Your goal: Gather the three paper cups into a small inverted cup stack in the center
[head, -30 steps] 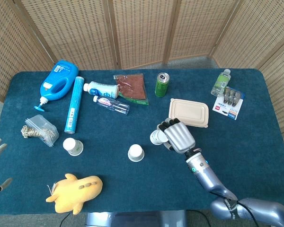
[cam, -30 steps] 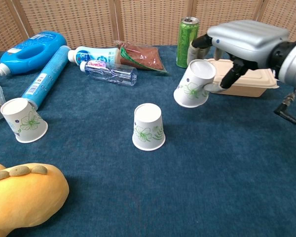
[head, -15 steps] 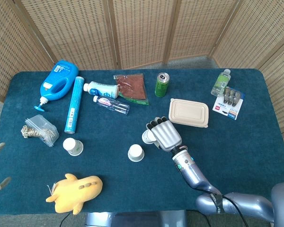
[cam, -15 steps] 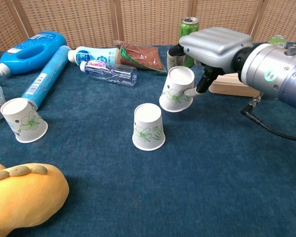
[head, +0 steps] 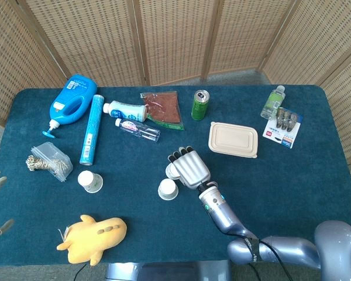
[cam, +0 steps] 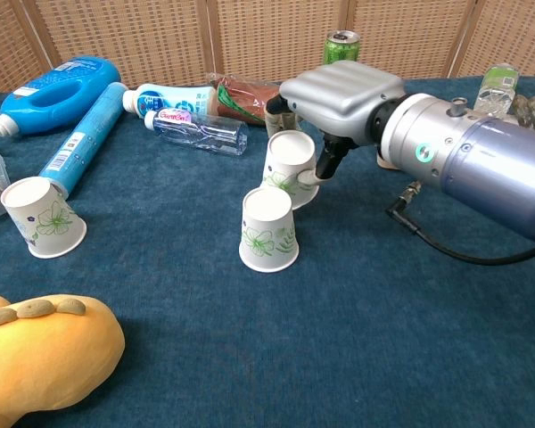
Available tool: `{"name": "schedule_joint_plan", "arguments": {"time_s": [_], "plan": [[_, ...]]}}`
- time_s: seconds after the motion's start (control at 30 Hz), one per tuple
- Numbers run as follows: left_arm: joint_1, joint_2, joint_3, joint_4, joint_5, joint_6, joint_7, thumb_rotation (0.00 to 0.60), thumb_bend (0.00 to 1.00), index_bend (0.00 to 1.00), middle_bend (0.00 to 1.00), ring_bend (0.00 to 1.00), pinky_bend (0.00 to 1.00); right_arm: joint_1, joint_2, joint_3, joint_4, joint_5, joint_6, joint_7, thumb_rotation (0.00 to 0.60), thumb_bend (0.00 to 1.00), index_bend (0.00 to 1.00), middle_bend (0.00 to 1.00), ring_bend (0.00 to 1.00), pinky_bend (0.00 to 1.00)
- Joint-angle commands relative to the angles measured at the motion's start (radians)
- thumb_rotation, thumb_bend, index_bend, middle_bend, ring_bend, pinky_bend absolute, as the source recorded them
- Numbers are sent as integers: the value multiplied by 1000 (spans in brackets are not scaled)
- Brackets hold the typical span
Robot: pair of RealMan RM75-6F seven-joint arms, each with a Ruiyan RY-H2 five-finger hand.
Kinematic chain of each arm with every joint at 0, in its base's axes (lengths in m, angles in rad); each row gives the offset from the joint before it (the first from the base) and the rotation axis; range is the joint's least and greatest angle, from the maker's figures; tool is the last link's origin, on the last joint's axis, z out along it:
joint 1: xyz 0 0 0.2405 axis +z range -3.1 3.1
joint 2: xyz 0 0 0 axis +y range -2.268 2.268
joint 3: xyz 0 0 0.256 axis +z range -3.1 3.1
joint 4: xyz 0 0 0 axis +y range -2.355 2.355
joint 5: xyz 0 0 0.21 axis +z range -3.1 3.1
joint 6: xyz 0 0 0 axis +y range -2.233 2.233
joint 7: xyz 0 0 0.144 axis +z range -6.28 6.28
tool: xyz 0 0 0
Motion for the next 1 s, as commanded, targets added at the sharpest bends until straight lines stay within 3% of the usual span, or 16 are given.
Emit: {"name": "schedule_joint_plan", "arguments": {"time_s": [0.03,0.8,1.0], "plan": [[-1,1,0,1,-1,-2,-3,600,255,0,0,0,0,12,-11,4,2,10,3,-18,600,434,430,434,279,366],[-1,9,0,7,0,1,-30,600,255,0,0,0,0,60,-105,-8,99,63,15,-74,600,433,428,431,280,366],[0,10,0,6,1,4,-32,600,256,0,0,0,0,58,-88,-16,83,70,15,-81,600,360,344,418,279,366]]}}
